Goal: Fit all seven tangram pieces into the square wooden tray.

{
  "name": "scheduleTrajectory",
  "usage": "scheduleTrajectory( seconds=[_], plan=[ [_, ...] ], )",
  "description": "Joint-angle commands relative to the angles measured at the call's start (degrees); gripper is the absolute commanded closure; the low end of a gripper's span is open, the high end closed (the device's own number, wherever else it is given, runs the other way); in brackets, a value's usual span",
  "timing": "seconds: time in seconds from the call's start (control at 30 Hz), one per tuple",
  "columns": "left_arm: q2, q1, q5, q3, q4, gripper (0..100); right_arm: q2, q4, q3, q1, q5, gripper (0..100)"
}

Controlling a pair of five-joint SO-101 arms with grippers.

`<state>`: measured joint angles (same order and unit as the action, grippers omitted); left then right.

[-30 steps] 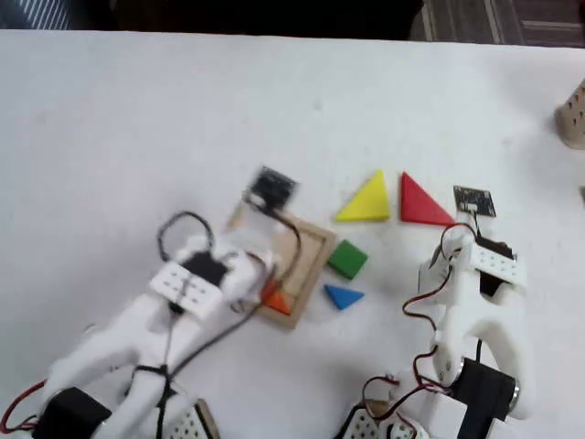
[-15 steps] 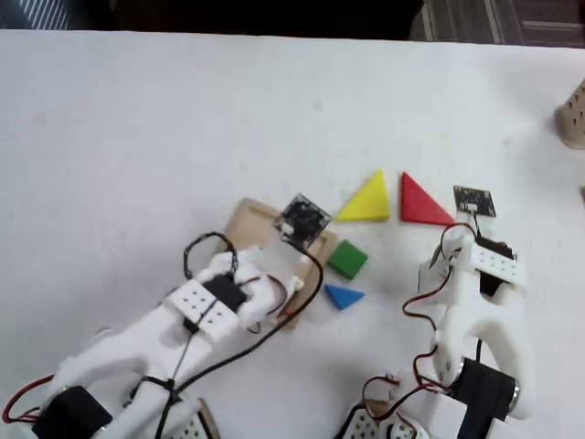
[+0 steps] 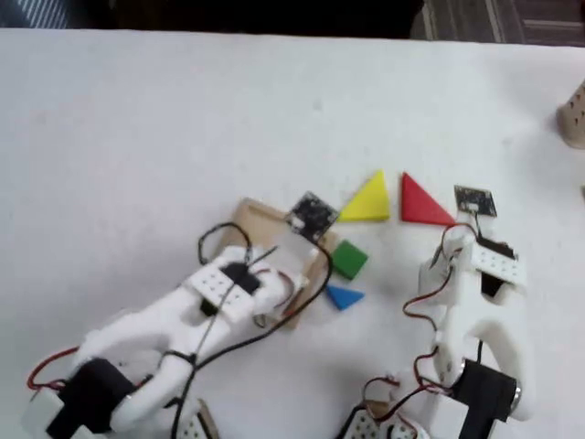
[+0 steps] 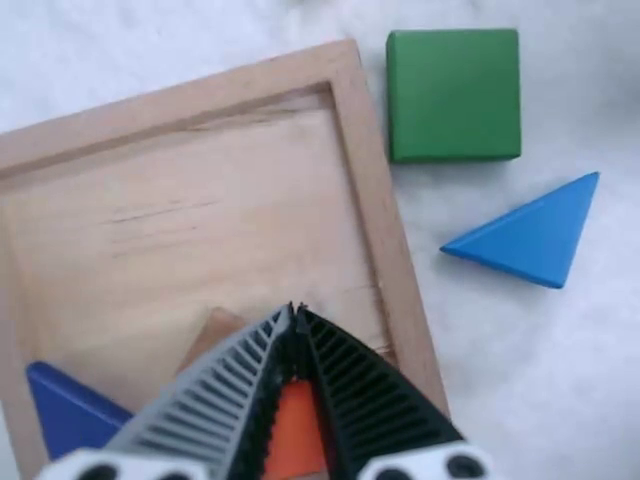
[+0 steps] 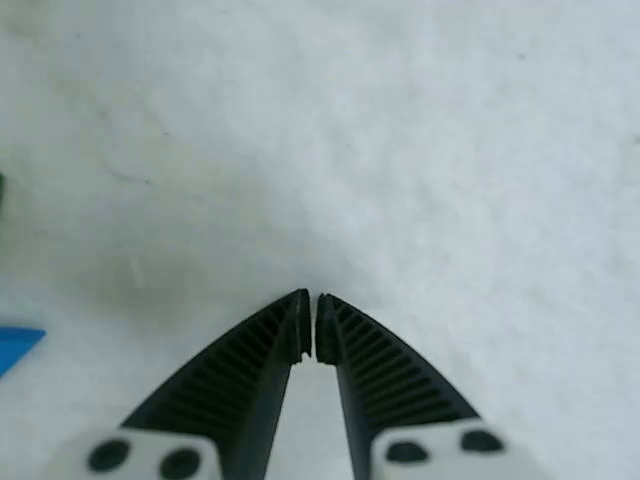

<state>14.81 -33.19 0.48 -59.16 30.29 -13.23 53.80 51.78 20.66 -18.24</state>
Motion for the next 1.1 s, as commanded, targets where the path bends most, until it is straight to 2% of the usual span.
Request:
scheduleTrajectory(
  seconds=[0.0,0.27,0.6,0.8,0.93,1.07],
  plan=[
    [0.0,0.8,0.6,3.3,2.0,98,-2.2,-0.1,-0.4,-0.8,-0.4,97.8],
    [0.0,4.3,0.6,3.4,1.8,98,-2.2,-0.1,-0.4,-0.8,-0.4,97.8],
    [0.5,4.3,0.6,3.6,1.8,98,-2.2,-0.1,-0.4,-0.8,-0.4,97.8],
    [11.3,5.5,0.6,0.3,2.6,98,-2.0,-0.1,-0.5,-0.8,-0.4,97.8],
    [19.8,9.6,0.9,-2.6,2.5,98,-2.0,-0.1,-0.5,-0.8,-0.4,97.8],
    [20.3,11.6,1.0,-3.0,2.0,98,-2.1,-0.1,-0.4,-0.8,-0.4,97.8]
  ],
)
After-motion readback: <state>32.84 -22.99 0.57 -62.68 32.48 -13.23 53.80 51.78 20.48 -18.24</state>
